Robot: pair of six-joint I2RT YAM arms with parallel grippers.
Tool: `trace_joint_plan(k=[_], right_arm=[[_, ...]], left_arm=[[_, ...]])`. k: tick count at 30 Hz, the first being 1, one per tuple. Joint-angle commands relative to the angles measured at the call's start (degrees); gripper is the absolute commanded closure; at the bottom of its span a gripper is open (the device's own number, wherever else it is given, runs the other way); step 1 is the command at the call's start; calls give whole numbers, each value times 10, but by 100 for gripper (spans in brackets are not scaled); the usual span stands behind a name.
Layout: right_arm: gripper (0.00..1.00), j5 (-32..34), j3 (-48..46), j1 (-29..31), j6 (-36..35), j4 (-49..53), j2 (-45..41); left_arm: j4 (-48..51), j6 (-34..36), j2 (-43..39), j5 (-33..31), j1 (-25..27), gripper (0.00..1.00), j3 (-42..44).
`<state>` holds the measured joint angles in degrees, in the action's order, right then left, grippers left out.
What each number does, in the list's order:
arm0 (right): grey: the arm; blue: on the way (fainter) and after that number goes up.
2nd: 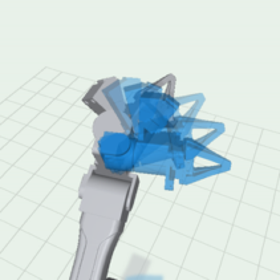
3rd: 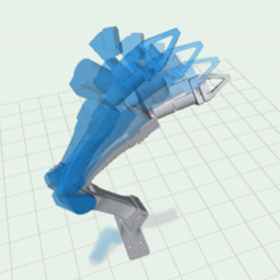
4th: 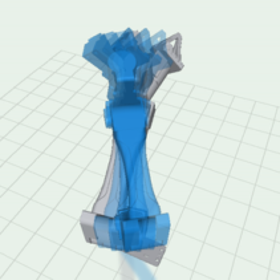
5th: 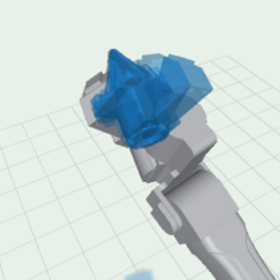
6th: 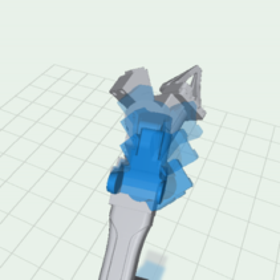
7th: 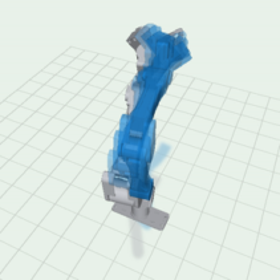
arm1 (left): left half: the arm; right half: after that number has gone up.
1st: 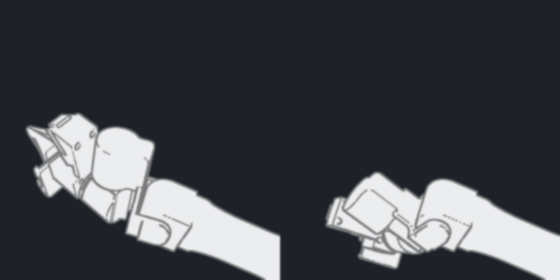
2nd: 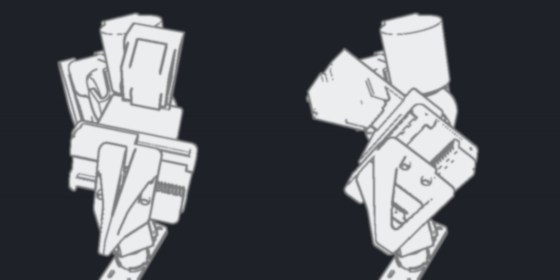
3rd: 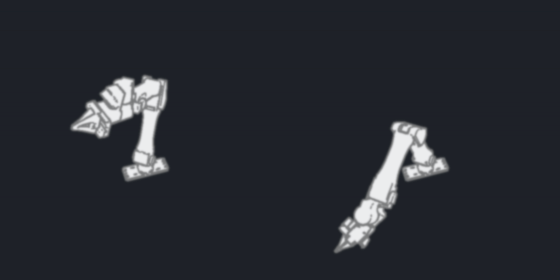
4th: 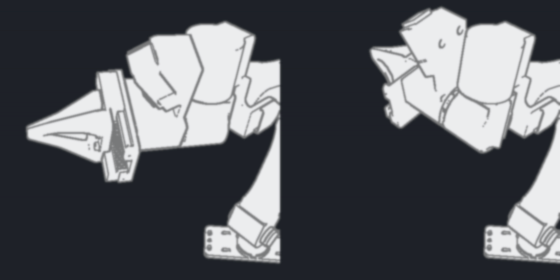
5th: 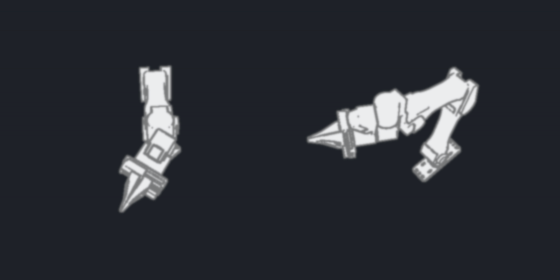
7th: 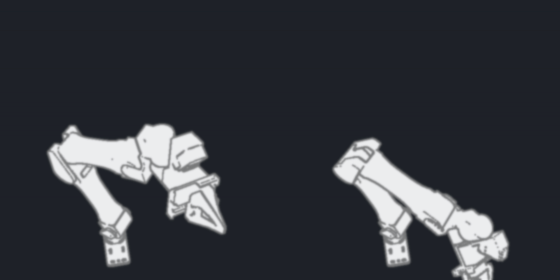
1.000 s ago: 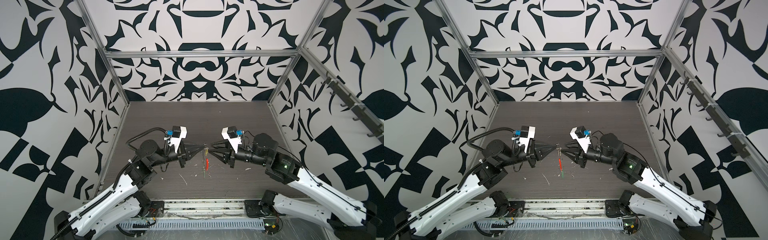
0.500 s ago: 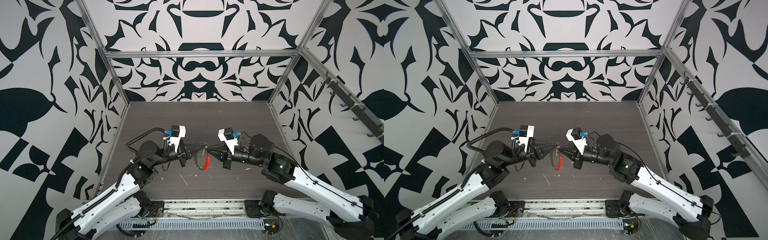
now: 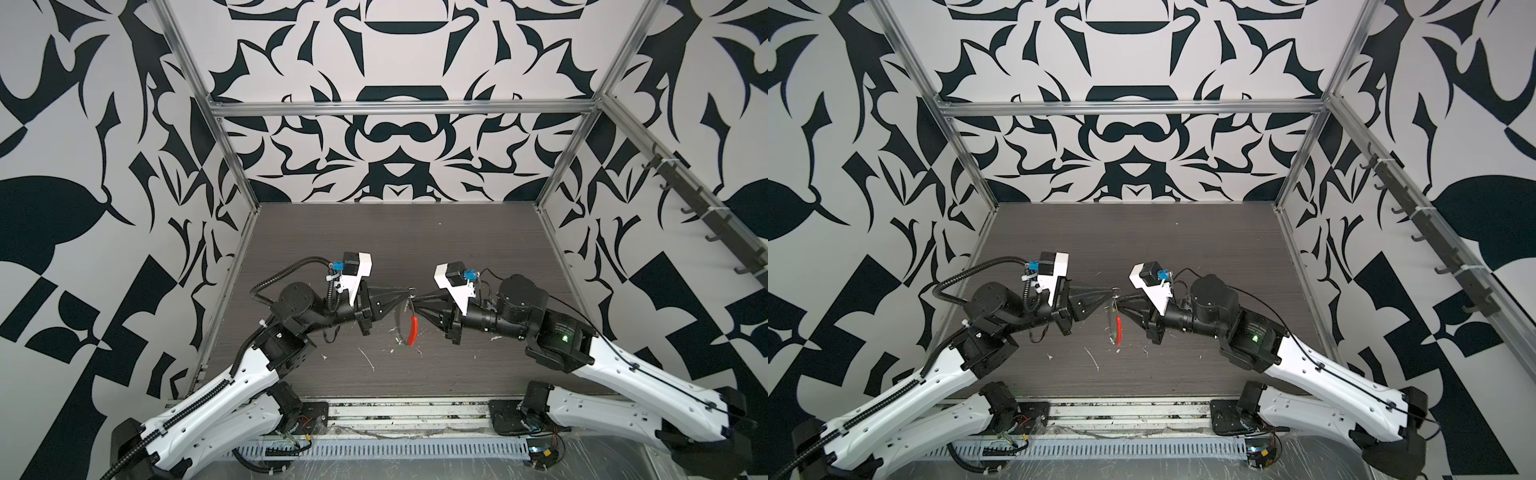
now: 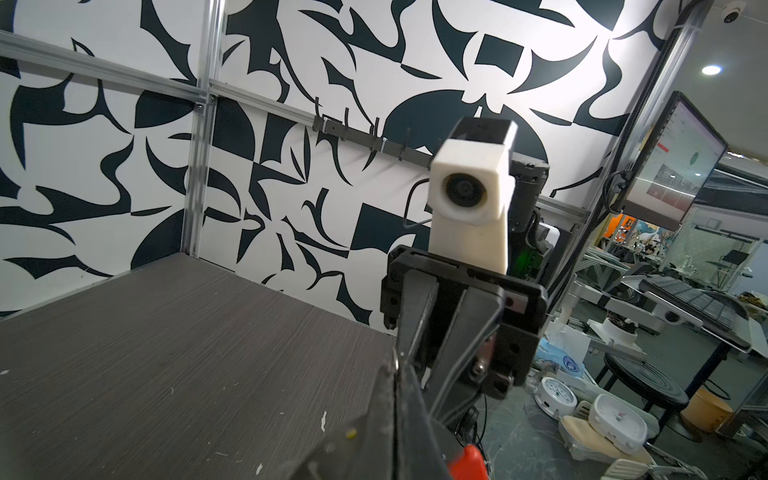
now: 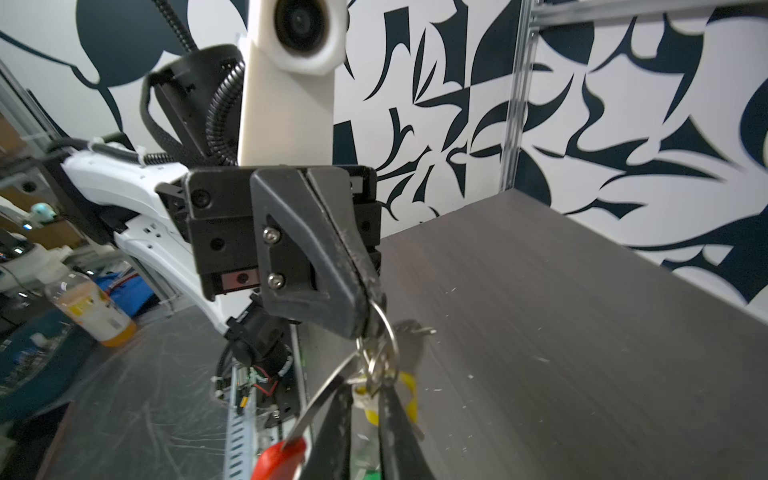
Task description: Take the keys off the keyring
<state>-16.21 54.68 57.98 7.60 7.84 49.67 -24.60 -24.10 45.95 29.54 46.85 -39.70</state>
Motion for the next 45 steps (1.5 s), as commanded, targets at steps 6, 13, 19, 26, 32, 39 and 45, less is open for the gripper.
trace_joint_plan(k=[6,13,19,26,32,39,45], right_arm=[[66,2,2,4,15,-21,-61],[64,5,18,4,30,-44,-28],[68,-7,10,4,48,-66,-7],[83,-13,-3,4,60,-89,-12],[79,-21,-6,4,64,-84,-13],[80,-30,-15,4,70,-88,-14],[86,-28,-27,3,74,-98,-14]], left_arm=[[17,23,-11,35,0,100,-6],[14,17,5,59,0,100,-14],[16,17,-2,58,0,100,-11],[19,17,-6,54,0,100,-10],[20,19,-9,49,0,100,-10],[23,21,-11,41,0,100,-10],[23,24,-12,34,0,100,-9]])
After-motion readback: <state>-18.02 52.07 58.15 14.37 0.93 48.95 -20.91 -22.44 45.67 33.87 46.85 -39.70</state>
